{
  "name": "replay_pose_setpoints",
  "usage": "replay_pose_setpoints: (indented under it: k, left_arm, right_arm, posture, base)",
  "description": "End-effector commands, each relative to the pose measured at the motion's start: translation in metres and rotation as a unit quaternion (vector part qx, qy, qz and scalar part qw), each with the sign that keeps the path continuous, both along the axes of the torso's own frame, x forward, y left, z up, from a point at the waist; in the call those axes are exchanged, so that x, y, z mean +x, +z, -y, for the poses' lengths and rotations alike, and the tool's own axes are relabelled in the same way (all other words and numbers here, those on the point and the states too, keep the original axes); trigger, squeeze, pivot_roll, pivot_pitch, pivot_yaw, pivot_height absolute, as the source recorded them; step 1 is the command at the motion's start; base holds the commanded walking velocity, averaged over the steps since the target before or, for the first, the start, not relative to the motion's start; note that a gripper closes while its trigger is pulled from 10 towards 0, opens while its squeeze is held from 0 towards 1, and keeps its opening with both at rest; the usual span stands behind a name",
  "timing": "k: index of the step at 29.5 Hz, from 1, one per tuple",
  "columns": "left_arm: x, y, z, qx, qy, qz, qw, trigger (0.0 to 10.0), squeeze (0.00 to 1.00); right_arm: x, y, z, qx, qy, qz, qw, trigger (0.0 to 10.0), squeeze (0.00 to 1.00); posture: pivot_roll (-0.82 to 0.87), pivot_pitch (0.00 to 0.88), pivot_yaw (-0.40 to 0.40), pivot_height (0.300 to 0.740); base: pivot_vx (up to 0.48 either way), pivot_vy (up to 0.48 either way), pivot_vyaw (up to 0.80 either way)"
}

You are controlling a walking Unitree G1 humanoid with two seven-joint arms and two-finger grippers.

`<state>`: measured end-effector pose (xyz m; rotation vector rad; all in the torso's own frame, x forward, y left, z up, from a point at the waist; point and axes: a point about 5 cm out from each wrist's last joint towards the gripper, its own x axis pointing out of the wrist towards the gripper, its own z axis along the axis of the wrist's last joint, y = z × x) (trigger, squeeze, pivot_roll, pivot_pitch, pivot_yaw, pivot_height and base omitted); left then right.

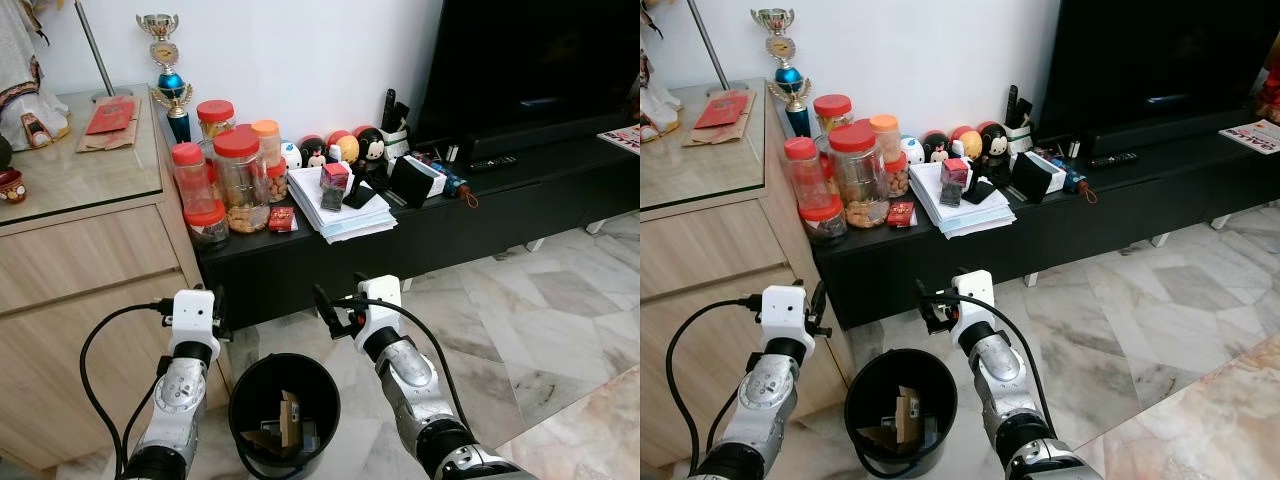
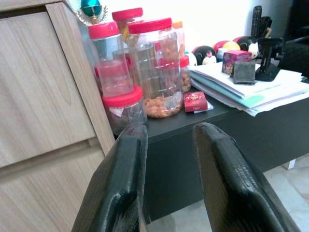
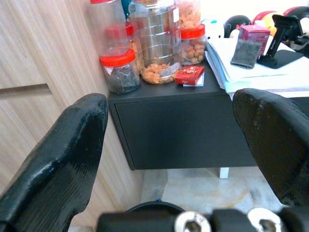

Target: Picking trash to rubbish bin

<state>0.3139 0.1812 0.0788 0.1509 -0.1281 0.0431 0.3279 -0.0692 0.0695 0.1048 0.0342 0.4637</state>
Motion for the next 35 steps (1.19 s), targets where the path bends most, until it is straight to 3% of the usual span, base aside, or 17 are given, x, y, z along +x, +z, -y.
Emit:
replay_pose_setpoints:
  k: [1, 35]
  left_arm:
    - [-0.0006, -0.0013, 0.0018, 0.004, -0.004, -0.005, 1.000, 10.0, 0.00]
    - [-0.0013, -0.0026, 0.0042, 0.004, -0.014, -0.008, 1.000, 10.0, 0.00]
  right_arm:
    - [0.0018, 0.0044, -0.0018, 0.006, 0.001, 0.009, 1.000, 10.0, 0.00]
    - [-0.0048, -0.0018, -0.0086, 0.005, 0.017, 0.003, 1.000, 10.0, 0.00]
  posture:
    - [0.00, 0.000, -0.010, 0.740]
    - [-0.01, 0.000, -0.003, 0.740]
  base:
    - [-0.274, 0.000, 0.00]
    - [-0.264, 0.000, 0.00]
